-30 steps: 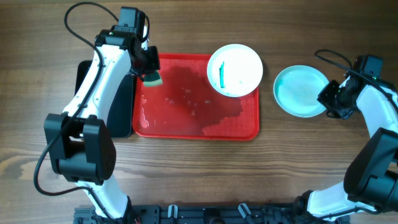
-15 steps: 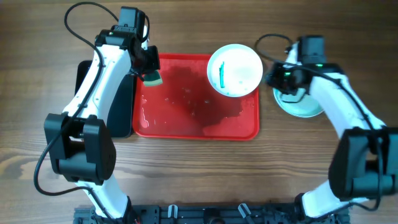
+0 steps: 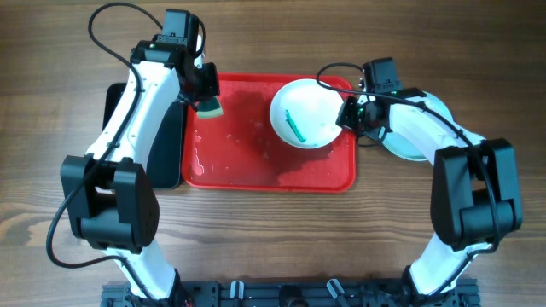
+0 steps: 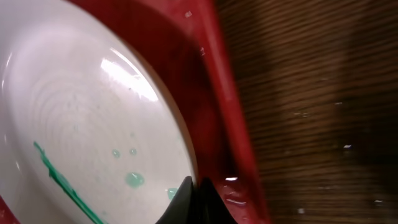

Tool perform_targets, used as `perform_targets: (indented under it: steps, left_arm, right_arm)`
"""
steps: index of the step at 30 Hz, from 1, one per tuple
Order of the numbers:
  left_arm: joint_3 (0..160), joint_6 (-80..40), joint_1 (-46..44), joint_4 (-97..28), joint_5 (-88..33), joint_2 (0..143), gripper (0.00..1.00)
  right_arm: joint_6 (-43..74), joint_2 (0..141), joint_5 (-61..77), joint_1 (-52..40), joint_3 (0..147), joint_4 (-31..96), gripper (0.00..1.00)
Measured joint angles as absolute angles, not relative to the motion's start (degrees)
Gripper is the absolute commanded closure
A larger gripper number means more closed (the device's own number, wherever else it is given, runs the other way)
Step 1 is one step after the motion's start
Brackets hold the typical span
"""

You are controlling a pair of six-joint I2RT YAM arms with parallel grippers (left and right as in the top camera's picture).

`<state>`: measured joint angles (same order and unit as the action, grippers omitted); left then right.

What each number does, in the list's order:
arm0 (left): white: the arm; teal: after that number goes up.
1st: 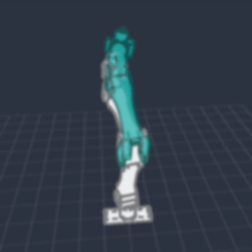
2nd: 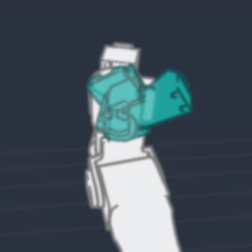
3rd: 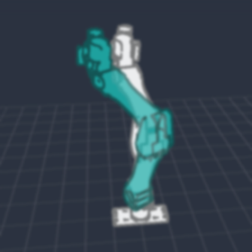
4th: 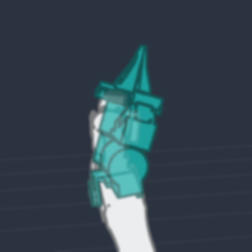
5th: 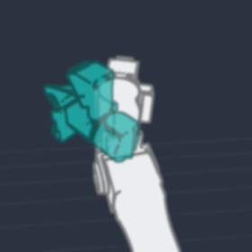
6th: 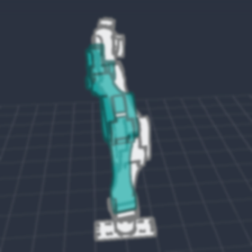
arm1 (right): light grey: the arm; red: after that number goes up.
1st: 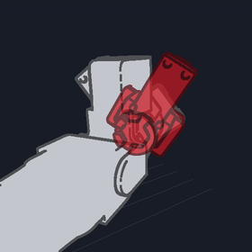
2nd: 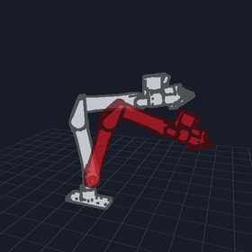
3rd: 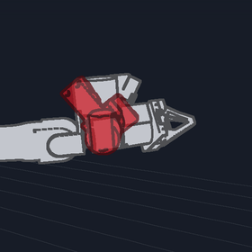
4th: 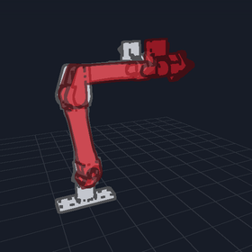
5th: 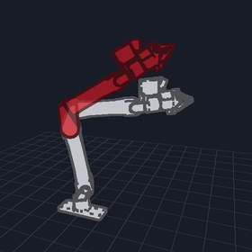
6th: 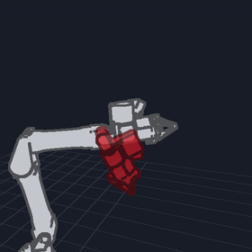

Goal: Clean dirty plates on tray and stack at the side
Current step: 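Grip the last dirty plate rim with right gripper, drag to tray center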

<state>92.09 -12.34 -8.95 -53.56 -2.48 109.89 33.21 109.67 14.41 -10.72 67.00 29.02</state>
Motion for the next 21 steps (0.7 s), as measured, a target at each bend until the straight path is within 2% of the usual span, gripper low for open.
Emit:
perform_targets:
  steps: [2,7,14,15,21]
  left_arm:
    - [92.09,-12.34,-8.95,-53.56,-2.48,109.89,0.96]
    - [92.09,-12.34,-8.95,-53.56,-2.48,109.89,0.96]
    - [92.09,-12.34,-8.95,-53.56,-2.48,109.89,0.96]
    - [92.09,-12.34,-8.95,-53.58,-2.48,109.89,0.96]
    - [92.09,-12.34,-8.95,-53.6,-2.48,109.89,0.96]
  right_arm:
    - [31.68,109.67,15.99,-12.4,67.02,31.53,0.94]
    - [26.3,109.58,19.29,-15.88,67.16,34.89,0.57]
    - [12.82,109.51,11.51,-15.92,68.31,26.94,0.58]
    - [9.76,109.51,10.63,-15.81,68.49,24.69,0.62]
    - [3.49,110.96,10.83,-15.81,68.88,20.05,0.71]
